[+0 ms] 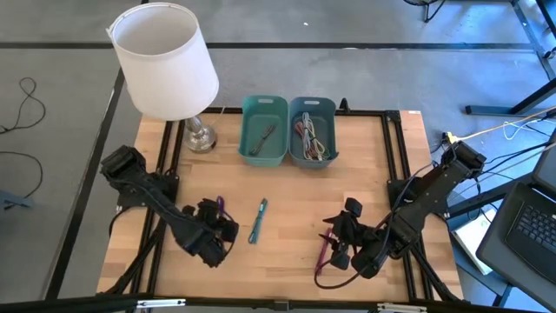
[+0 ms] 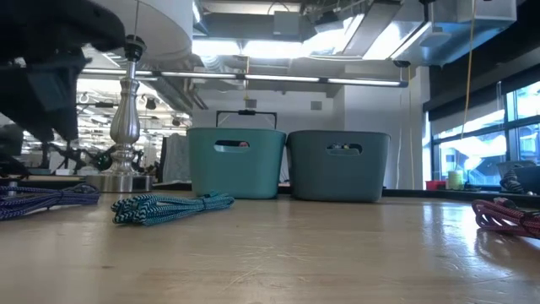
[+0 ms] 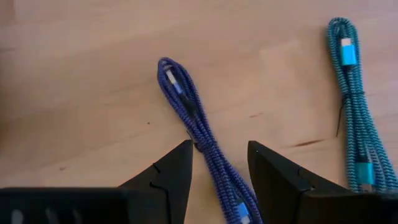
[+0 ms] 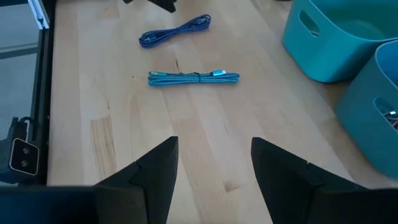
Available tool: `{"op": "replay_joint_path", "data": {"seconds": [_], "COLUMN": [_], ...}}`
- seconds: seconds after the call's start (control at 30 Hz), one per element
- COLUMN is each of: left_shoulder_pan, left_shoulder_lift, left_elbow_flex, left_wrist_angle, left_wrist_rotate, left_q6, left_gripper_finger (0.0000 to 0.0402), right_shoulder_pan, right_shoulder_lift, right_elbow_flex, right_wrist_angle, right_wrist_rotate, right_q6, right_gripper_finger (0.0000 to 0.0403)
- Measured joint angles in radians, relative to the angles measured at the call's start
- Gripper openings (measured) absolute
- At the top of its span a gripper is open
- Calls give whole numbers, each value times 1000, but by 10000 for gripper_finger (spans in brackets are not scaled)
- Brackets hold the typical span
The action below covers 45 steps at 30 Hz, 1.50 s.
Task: Pick and place USB-C Cables
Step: Put the violet and black charger cable into the green bin
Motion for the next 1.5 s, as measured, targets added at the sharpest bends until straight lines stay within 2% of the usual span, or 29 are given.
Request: {"op": "replay_joint_path", "data": {"seconds": [0.27, 0.5, 0.8, 0.9, 1.27, 1.5], "left_shoulder_pan": [21, 21, 21, 21, 22, 37], "left_shoulder_lift": [0, -3, -85, -106, -109, -108], "left_elbow_flex": [-144, -244, -245, -245, -245, -255], "left_wrist_angle": [165, 393, 341, 334, 381, 409], "left_wrist_rotate": [111, 104, 113, 71, 9, 4], "left_q6": [2, 17, 61, 62, 93, 115], "left_gripper_finger": [144, 144, 145, 145, 145, 145], "right_shoulder_pan": [0, 0, 0, 0, 0, 0], "right_shoulder_lift": [19, 40, 40, 40, 40, 40], "right_elbow_flex": [0, 0, 0, 0, 0, 0], "right_wrist_angle": [-4, -3, -3, 0, 0, 0], "right_wrist_rotate": [-15, -19, -19, -18, -18, -18], "right_q6": [0, -3, -2, -2, -1, 0], "right_gripper_finger": [205, 205, 205, 205, 205, 205]}}
